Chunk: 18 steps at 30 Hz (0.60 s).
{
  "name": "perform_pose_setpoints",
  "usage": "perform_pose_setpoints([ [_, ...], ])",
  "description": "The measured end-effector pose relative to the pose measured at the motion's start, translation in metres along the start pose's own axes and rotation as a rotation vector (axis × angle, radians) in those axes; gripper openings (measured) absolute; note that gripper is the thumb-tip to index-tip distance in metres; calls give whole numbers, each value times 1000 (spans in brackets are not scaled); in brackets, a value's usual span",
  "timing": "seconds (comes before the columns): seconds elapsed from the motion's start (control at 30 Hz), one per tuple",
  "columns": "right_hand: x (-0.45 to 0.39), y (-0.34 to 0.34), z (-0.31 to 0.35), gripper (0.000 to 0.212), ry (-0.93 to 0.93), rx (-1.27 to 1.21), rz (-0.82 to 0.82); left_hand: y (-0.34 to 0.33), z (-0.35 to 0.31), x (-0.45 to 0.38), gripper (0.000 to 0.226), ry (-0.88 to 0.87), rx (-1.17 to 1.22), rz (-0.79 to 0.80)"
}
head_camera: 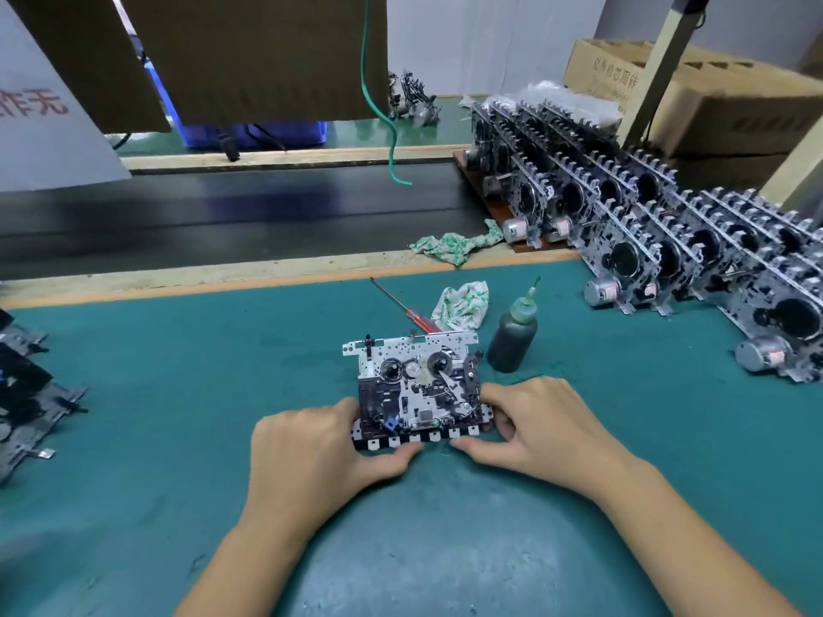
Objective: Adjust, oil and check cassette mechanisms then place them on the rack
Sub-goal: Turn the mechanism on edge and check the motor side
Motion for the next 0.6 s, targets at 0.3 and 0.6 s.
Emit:
perform_pose_setpoints([
  [0.3, 5, -6, 5, 52, 23, 22, -193, -5, 3, 0, 63, -23, 60, 7],
  [0.6, 7, 2, 5, 56, 139, -105, -241, -3, 0, -1, 63, 31, 19, -39],
])
Point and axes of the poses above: each hand's wrist, its own x-axis away from the middle knuckle, its own y-axis out of the back of the hand, z = x × y, the point moved 5 cm from there along -x, towards the middle knuckle, and after that the axes turned 13 degrees about -y, right-handed, at the moved point
